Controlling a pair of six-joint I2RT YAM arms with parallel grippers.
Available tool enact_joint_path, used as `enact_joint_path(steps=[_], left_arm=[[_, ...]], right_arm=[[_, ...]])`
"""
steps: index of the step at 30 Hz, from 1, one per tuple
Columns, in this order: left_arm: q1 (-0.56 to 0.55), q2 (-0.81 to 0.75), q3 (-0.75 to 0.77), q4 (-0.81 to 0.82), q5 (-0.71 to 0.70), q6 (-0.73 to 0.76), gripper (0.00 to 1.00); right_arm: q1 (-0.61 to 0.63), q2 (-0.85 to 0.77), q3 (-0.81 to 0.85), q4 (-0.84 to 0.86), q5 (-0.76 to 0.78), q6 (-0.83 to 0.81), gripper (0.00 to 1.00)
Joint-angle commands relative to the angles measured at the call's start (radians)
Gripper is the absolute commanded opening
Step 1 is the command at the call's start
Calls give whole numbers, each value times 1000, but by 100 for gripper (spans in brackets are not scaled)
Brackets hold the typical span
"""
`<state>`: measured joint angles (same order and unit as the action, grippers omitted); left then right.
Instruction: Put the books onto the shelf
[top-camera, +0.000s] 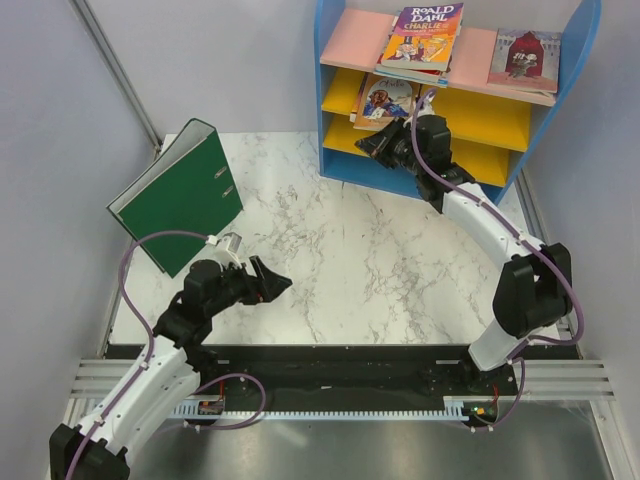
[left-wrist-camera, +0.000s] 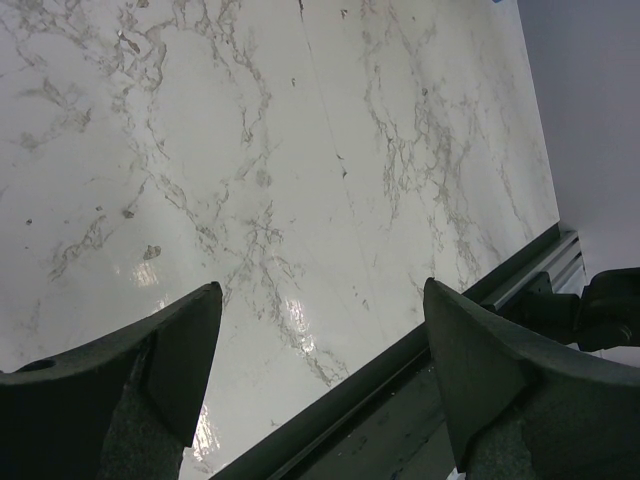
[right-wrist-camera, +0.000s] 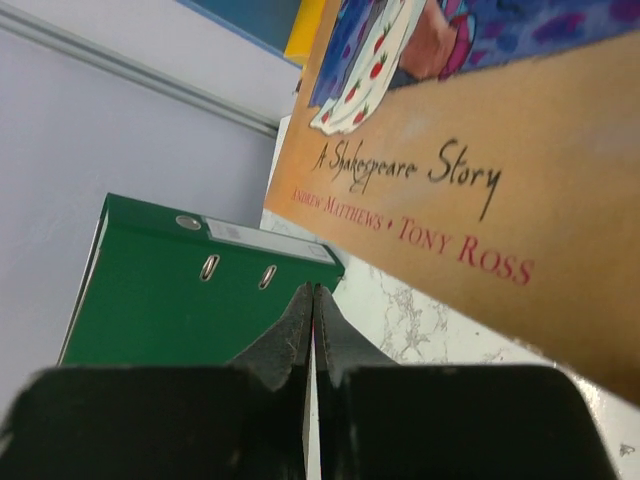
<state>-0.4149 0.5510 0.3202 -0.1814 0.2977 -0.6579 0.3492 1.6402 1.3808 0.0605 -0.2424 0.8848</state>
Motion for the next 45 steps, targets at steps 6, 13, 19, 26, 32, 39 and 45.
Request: enact_joint_path(steps=[6,13,19,26,32,39,45], left_arm=[[-2,-14,-6,2,17,-19,88],[-4,-13,-4,-3,12,-16,88],[-2,-14,-1,-10,8,-11,88],[-2,-16,0,-13,8,-8,88],[-2,-19,0,-16,6,-6,88],[-2,-19,0,-18,9,-6,88],[-2,-17,2,-21,11,-3,88]], right_arm=[[17,55,135,-22,144,-53,6],[25,79,162,-24,179,-61,6],[24,102,187,-27,199,-70,7],[24,121,222,-31,218,-72,8],[24,133,239,-33,215,-69,8],[24,130,225,-33,206,-70,9],[24,118,204,-24,201,-76,9]])
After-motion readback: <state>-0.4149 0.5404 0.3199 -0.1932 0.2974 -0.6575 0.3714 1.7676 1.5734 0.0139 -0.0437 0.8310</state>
